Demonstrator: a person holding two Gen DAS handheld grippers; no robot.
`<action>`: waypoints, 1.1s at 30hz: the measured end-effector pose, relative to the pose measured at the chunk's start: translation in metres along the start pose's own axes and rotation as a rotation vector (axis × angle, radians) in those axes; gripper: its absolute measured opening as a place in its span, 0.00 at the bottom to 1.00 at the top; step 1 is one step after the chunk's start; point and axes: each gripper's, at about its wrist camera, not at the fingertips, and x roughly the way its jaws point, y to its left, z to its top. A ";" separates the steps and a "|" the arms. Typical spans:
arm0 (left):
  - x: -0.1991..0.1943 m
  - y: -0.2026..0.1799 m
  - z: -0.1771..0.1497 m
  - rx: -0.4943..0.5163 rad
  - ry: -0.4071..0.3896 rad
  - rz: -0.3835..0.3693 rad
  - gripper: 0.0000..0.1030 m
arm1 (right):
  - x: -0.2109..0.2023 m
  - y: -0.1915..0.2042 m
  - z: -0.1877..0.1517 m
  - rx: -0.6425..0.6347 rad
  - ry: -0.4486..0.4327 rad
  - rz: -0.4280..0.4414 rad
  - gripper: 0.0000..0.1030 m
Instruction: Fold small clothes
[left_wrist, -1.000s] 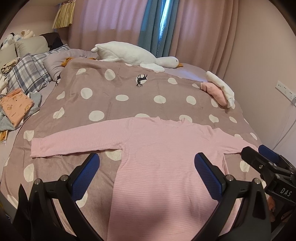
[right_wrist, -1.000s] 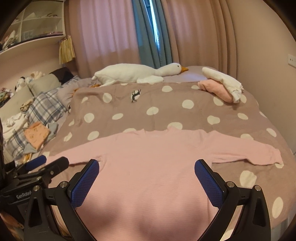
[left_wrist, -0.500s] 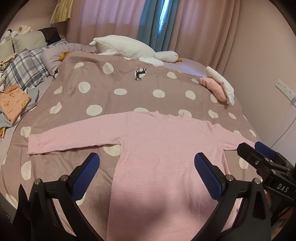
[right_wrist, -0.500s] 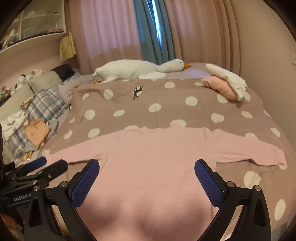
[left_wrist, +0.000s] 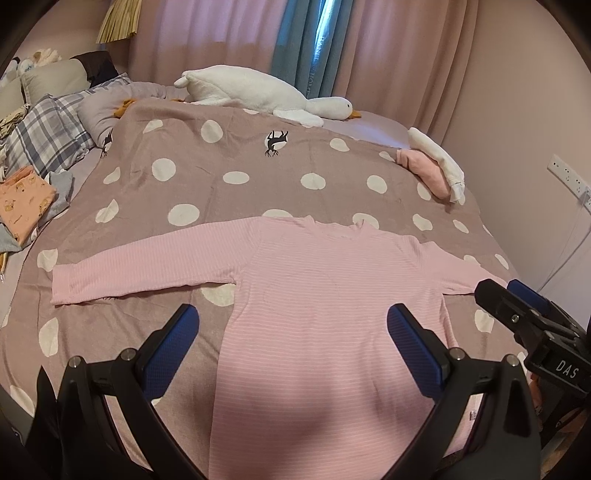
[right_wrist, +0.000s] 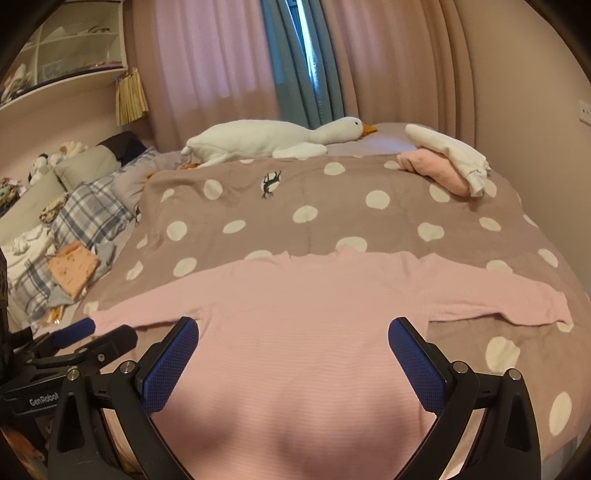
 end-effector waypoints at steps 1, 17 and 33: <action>0.000 0.000 0.000 -0.004 0.000 -0.003 0.99 | 0.000 -0.001 0.000 0.002 0.002 0.004 0.99; -0.001 0.001 0.000 -0.010 0.003 -0.010 0.99 | -0.001 -0.003 -0.002 0.009 0.003 0.005 0.99; -0.003 0.002 0.001 -0.005 0.008 -0.016 0.99 | -0.001 -0.004 -0.001 0.010 0.004 0.003 0.99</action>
